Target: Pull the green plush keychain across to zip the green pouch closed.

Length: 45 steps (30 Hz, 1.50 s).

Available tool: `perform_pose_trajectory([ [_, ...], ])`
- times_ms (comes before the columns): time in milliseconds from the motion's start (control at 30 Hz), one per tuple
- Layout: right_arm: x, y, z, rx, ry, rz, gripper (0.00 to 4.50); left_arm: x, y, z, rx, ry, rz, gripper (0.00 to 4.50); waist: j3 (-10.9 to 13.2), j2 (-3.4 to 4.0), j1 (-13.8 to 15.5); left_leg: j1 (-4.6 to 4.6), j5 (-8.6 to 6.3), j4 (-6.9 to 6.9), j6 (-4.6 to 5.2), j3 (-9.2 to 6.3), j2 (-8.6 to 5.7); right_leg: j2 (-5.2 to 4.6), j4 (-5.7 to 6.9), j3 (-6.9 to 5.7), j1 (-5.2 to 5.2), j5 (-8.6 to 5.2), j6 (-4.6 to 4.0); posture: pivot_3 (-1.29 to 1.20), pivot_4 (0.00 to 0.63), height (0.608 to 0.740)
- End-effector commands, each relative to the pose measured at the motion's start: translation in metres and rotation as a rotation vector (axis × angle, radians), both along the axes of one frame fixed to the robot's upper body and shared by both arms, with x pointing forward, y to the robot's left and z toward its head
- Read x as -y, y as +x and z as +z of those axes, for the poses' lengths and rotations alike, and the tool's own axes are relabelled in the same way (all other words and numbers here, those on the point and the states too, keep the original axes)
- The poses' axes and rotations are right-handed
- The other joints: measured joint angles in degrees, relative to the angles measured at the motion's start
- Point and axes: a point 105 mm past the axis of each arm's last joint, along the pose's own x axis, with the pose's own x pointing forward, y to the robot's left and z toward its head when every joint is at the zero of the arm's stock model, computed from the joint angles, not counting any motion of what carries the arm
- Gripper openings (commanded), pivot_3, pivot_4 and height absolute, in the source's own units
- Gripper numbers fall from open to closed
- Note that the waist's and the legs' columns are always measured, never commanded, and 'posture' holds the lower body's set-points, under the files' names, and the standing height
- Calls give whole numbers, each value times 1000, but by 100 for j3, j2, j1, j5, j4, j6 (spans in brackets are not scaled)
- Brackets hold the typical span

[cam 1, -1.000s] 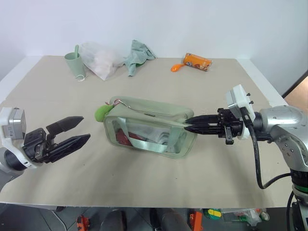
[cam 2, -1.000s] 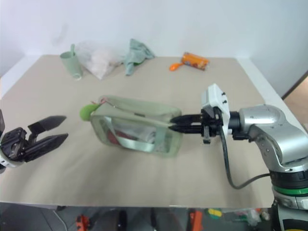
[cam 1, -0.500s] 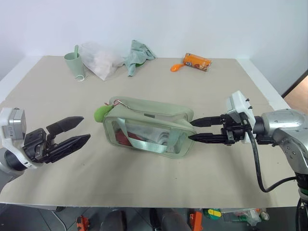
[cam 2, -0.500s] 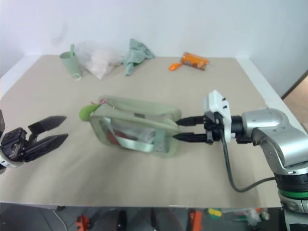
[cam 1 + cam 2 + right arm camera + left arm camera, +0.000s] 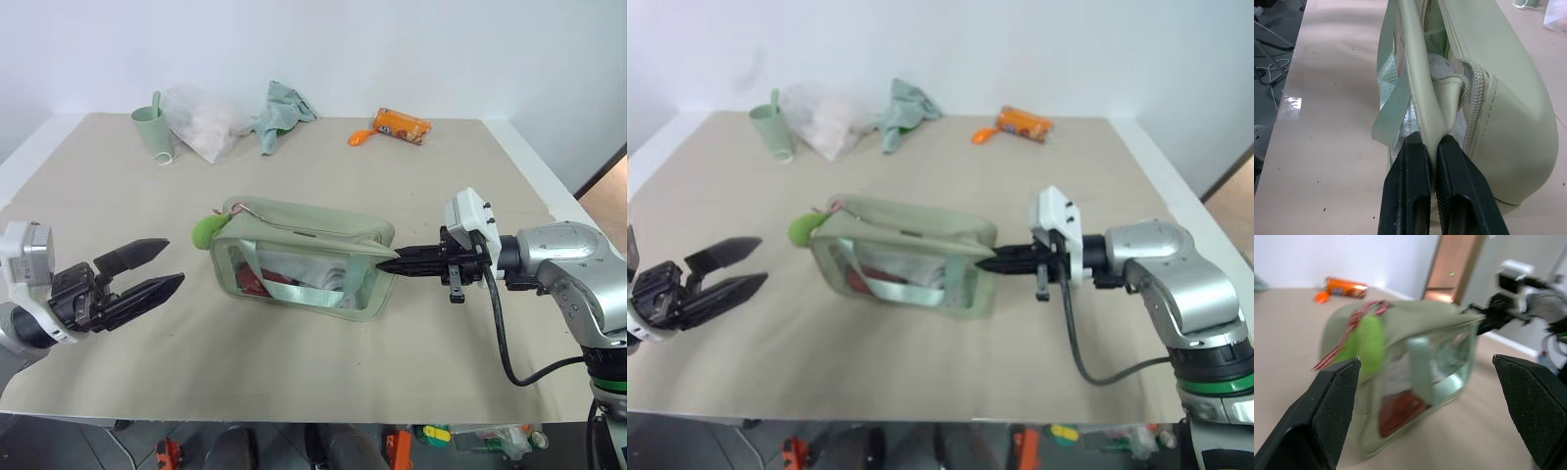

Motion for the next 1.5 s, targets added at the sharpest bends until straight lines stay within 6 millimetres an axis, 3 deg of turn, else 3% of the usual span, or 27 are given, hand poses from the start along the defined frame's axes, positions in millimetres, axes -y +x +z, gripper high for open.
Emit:
perform_pose_trajectory([
  [33,-1,1,5,39,-20,-2,16,1,9,-1,9,1,28,4500,0,0,0,0,0,0,0,0,0,0,0,0,0,0,0,0,150,737],
  [333,0,-2,5,37,-17,-2,16,14,35,-21,-21,87,20,4500,0,0,-4,0,0,1,0,0,0,2,0,1,1,2,1,0,150,737],
  [700,1,-4,4,35,-20,-15,16,13,50,1,35,1,23,4500,0,-1,-5,1,0,2,0,0,1,2,0,1,3,4,6,0,150,737],
  [833,2,-4,3,34,-21,-16,0,16,46,-4,13,9,-7,3389,0,-2,-6,1,0,2,0,0,1,2,0,2,3,4,6,0,150,737],
  [1167,1,-2,3,35,-22,-14,0,20,42,-2,18,-11,-33,19,0,-2,-6,1,1,4,-1,0,1,1,0,1,4,5,7,0,150,737],
  [1367,0,-1,2,35,-25,-9,0,23,49,8,70,-28,2,19,0,-2,-4,1,1,5,-1,0,0,1,0,1,5,5,7,0,150,737],
  [1500,0,-1,2,36,-27,-9,0,31,54,40,154,-105,-19,19,4,-8,1,0,1,10,0,-3,0,1,0,0,8,8,11,0,150,737],
])
